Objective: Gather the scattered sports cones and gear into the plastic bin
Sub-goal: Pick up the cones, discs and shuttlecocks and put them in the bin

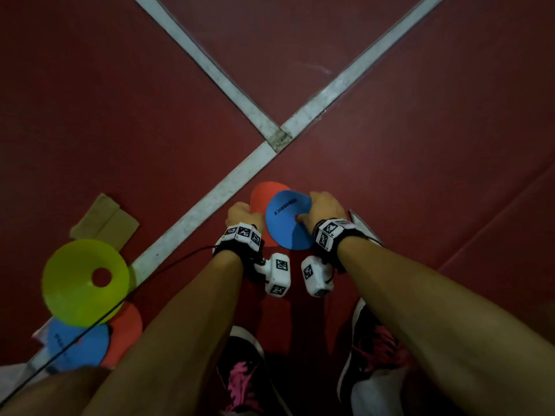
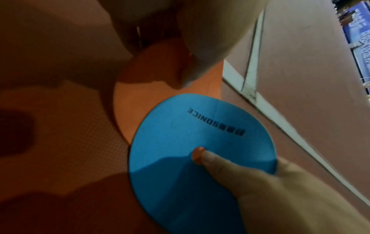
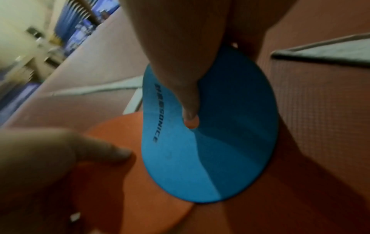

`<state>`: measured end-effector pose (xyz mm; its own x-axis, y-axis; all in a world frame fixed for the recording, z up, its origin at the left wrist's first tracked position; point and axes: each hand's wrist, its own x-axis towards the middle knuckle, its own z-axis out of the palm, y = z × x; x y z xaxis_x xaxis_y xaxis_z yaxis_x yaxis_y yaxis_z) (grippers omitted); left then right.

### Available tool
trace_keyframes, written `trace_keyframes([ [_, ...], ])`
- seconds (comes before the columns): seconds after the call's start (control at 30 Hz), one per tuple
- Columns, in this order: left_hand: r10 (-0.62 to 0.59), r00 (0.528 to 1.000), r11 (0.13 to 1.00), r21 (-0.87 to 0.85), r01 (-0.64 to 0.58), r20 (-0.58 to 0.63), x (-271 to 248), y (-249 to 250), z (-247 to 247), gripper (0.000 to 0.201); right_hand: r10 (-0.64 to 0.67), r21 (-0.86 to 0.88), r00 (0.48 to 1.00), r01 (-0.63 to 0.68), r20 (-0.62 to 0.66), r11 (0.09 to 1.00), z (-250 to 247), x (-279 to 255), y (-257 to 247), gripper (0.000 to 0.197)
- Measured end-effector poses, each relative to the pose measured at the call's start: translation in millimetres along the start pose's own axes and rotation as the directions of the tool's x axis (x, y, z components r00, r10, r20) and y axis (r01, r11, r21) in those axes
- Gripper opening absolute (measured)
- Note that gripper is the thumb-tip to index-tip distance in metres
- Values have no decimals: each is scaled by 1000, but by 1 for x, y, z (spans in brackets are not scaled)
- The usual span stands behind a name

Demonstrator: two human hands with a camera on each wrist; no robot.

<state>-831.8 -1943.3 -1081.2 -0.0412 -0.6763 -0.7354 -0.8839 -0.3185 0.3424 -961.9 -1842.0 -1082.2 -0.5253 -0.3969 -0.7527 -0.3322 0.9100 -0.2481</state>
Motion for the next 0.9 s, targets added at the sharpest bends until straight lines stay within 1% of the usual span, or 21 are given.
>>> trace_keyframes([
  [0.03, 19, 1000, 1000, -19, -19, 18, -7, 5, -9, 14, 23, 82, 1000, -22, -10, 996, -5, -7, 0, 41],
  [0.1, 62, 998, 997, -52, -61, 15, -29, 28, -39, 21, 114, 251, 992, -96, -56, 963, -33, -32, 0, 38],
  [0.17, 85, 996, 995, -50, -86, -28, -60, 55, -85, 25, 205, 337, 973, -158, -109, 928, -78, -69, -1, 40],
  [0.23, 100, 994, 991, -90, -103, -34, -110, 87, -139, 16, 247, 413, 958, -167, -148, 895, -132, -122, -9, 45],
  [0.27, 132, 991, 986, -105, -133, -16, -148, 109, -168, 9, 254, 484, 953, -146, -167, 863, -166, -160, -15, 46],
  [0.33, 154, 988, 970, -191, -150, 4, -214, 148, -210, 13, 226, 591, 944, -42, -241, 806, -222, -223, -35, 45],
  [0.37, 165, 986, 960, -235, -155, 24, -255, 177, -234, 15, 205, 618, 940, 7, -273, 786, -262, -267, -47, 44],
  [0.43, 185, 982, 941, -298, -163, 48, -320, 226, -271, 15, 182, 665, 930, 84, -321, 742, -328, -335, -72, 41],
  [0.5, 236, 970, 922, -330, -204, 60, -386, 284, -309, 10, 226, 750, 904, 139, -363, 647, -404, -402, -86, 40],
  [0.57, 322, 941, 908, -316, -275, 106, -454, 342, -343, 7, 280, 800, 866, 200, -415, 566, -476, -469, -88, 39],
  [0.6, 391, 910, 893, -293, -340, 135, -487, 369, -357, 7, 312, 810, 837, 234, -449, 537, -508, -504, -85, 37],
  [0.63, 448, 882, 871, -293, -395, 144, -507, 387, -364, 7, 337, 810, 808, 265, -483, 524, -529, -530, -80, 34],
  [0.67, 511, 847, 833, -330, -445, 149, -537, 410, -373, 6, 375, 812, 771, 297, -515, 503, -551, -562, -72, 30],
  [0.7, 547, 823, 807, -358, -469, 156, -562, 427, -376, 7, 422, 817, 732, 321, -535, 478, -566, -592, -62, 28],
  [0.73, 594, 784, 778, -377, -503, 181, -586, 443, -374, 10, 478, 818, 679, 349, -557, 457, -578, -626, -51, 27],
  [0.77, 643, 731, 748, -392, -535, 229, -620, 454, -370, 11, 534, 813, 617, 379, -578, 443, -584, -660, -36, 27],
  [0.83, 712, 603, 702, -396, -591, 361, -687, 464, -352, 5, 630, 804, 499, 389, -595, 451, -583, -722, -4, 25],
  [0.87, 724, 549, 688, -383, -616, 417, -721, 463, -343, 5, 653, 799, 460, 363, -601, 479, -578, -752, 9, 23],
  [0.9, 733, 489, 669, -374, -642, 473, -757, 455, -335, 10, 676, 801, 428, 326, -599, 503, -569, -785, 24, 22],
])
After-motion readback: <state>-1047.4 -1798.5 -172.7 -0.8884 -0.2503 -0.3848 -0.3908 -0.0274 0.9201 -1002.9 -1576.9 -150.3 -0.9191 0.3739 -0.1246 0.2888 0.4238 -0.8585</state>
